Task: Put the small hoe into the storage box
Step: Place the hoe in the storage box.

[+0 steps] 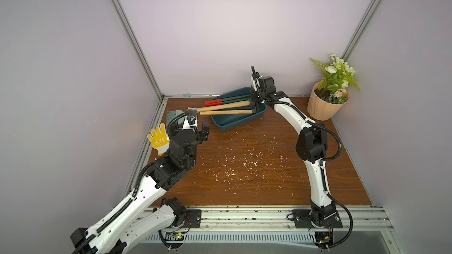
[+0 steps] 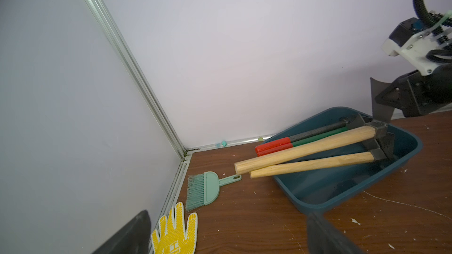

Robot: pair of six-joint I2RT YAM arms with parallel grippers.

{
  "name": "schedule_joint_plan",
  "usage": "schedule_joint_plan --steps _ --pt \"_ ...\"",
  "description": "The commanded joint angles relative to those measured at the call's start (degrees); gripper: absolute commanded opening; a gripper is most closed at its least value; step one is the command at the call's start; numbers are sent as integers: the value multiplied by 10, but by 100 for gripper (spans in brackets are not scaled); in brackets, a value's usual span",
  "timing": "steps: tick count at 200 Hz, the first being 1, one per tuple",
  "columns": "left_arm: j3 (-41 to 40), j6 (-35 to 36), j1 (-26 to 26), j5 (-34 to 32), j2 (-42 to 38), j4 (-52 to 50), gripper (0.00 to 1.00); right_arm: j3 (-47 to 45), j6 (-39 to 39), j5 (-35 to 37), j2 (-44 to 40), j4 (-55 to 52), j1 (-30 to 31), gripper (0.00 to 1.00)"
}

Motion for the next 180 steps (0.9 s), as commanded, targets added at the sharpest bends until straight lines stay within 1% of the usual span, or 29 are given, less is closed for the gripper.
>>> schedule_joint_plan --steps 1,24,39,101,120,180 --pt "3 -13 6 -23 -1 -11 100 87 24 -11 22 16 -6 0" --pt "6 -8 6 -23 3 -13 100 152 36 -20 72 9 -17 0" --pt "14 -4 6 -25 6 -22 100 173 35 -20 88 -2 -19 0" --pt "20 1 7 -24 21 -18 100 101 26 -10 81 23 -24 0" --pt "26 3 7 -23 25 -23 100 99 17 -1 84 14 -27 0" --pt "17 -3 8 -21 20 -23 100 99 -4 -8 76 -10 -34 0"
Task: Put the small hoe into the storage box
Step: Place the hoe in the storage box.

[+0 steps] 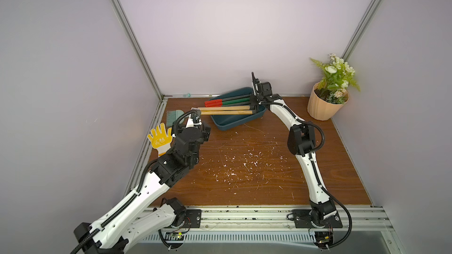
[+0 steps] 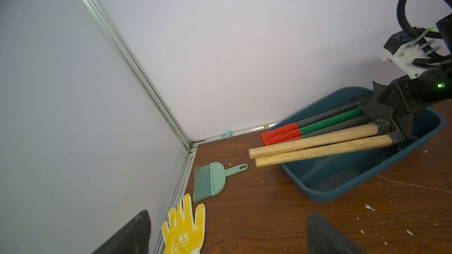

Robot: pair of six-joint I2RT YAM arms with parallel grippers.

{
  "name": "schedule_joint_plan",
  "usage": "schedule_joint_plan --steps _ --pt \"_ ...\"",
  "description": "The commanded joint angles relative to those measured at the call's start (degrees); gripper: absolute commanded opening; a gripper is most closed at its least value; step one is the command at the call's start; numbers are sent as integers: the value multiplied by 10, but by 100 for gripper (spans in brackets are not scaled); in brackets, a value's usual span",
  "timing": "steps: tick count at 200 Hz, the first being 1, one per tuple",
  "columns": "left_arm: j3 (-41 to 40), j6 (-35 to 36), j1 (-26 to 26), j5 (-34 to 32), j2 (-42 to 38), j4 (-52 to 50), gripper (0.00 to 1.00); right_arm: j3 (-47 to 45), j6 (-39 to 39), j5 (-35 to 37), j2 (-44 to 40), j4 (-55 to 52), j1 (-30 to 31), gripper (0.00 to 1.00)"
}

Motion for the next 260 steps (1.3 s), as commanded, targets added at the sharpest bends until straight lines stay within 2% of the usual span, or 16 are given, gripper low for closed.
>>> schedule_joint_plan --steps 1,5,21,30,70,99,146,170,181,202,218,236,260 --pt "11 -10 6 -10 -7 0 100 11 -23 -2 -49 15 -5 0" --pt "11 -10 6 -10 -7 1 100 12 -25 -3 -51 13 -5 0" --pt "9 -12 6 -7 -4 1 100 12 -32 -11 -61 2 -5 23" --pt "8 -13 6 -6 -3 2 100 17 -37 -14 -69 -12 -5 30" --pt "-3 -19 7 -2 3 6 100 -86 -46 12 -170 38 5 36" --pt "-9 -24 9 8 11 14 100 -127 -61 -17 -216 62 18 37" --pt "-13 -41 15 33 36 20 100 -96 -77 -51 -167 36 63 34" --pt "-13 -48 17 42 37 14 100 -72 -63 -34 -130 6 75 30" --pt "-15 -49 18 42 33 12 100 -110 -51 -26 -139 19 76 25" --pt "-21 -49 24 42 24 9 100 -271 -34 -7 -205 113 73 20" --pt "-24 -52 34 52 21 7 100 -344 -17 14 -240 142 68 15" --pt "-27 -53 39 63 21 15 100 -378 -9 24 -252 150 59 9" --pt "-23 -54 40 73 33 19 100 -368 -8 32 -239 145 50 3"
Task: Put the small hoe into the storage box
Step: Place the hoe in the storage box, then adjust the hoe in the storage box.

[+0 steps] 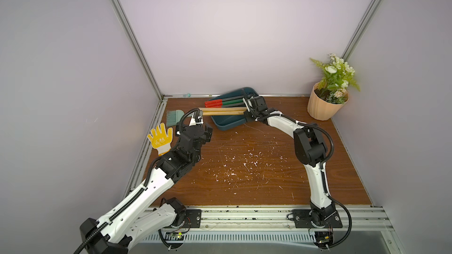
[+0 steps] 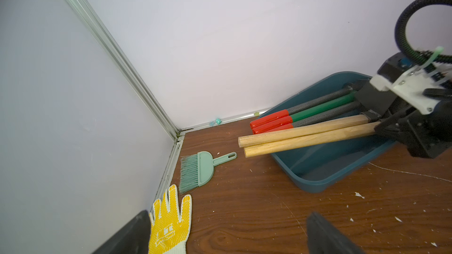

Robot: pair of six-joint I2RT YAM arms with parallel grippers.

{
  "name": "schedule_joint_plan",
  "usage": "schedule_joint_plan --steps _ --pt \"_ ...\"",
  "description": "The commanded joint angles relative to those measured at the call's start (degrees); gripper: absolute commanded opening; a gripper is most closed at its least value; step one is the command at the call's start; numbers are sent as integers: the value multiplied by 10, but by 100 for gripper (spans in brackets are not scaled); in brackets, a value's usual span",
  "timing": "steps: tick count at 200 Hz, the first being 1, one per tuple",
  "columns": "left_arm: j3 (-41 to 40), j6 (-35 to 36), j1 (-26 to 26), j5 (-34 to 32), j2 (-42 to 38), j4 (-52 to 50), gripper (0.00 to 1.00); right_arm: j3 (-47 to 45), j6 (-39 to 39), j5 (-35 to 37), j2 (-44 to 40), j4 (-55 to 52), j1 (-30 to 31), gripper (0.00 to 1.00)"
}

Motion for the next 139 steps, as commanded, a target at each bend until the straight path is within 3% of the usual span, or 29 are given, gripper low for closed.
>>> schedule_joint_plan --steps 1,139 --pt "0 -19 7 14 5 11 100 10 15 27 -31 22 -15 3" --pt "10 -5 17 7 22 7 100 257 16 24 117 -63 -52 0"
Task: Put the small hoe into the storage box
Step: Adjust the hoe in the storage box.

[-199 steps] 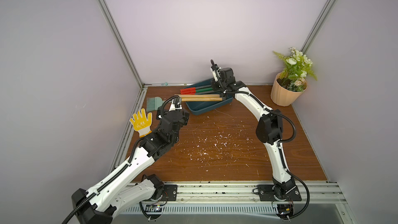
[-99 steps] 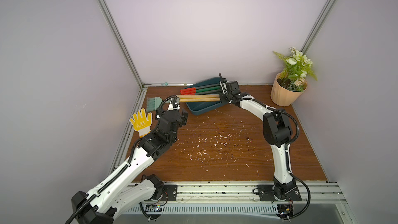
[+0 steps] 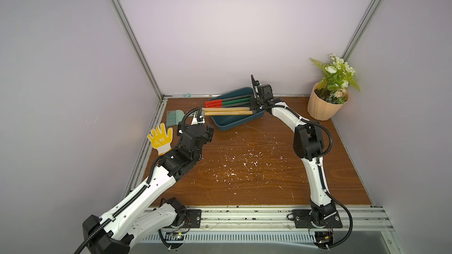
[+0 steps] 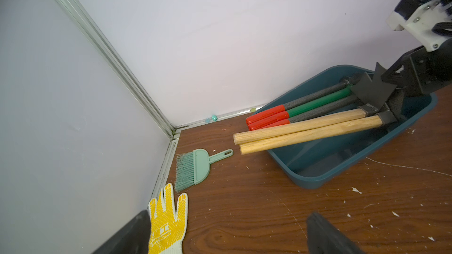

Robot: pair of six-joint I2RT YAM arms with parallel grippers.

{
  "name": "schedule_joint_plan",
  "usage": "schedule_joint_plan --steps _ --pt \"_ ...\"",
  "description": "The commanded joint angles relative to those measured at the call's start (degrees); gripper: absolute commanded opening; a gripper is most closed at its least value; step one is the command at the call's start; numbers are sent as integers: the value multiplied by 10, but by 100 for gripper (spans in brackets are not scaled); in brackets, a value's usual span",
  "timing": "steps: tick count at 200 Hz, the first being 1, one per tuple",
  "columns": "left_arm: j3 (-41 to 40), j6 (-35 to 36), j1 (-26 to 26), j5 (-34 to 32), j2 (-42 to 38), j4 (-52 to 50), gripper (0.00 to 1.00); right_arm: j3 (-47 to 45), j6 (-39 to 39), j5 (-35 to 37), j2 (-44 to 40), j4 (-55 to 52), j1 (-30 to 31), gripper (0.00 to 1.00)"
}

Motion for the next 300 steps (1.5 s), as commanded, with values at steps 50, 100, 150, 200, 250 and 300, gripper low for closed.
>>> schedule_joint_plan --steps 50,100,150,200,250,300 --pt "9 -3 20 0 8 4 100 157 9 -27 85 -39 -23 0" --pt "9 -4 25 5 21 5 100 232 19 -58 149 -21 -41 0" --pt "18 -3 31 13 45 4 100 242 15 -110 175 60 -50 0" --pt "31 1 35 19 74 5 100 255 -2 -159 187 98 -52 0" --pt "31 0 37 29 88 16 100 252 -16 -220 155 78 -52 0" --pt "24 -12 41 40 87 22 100 248 -31 -293 156 46 -27 0"
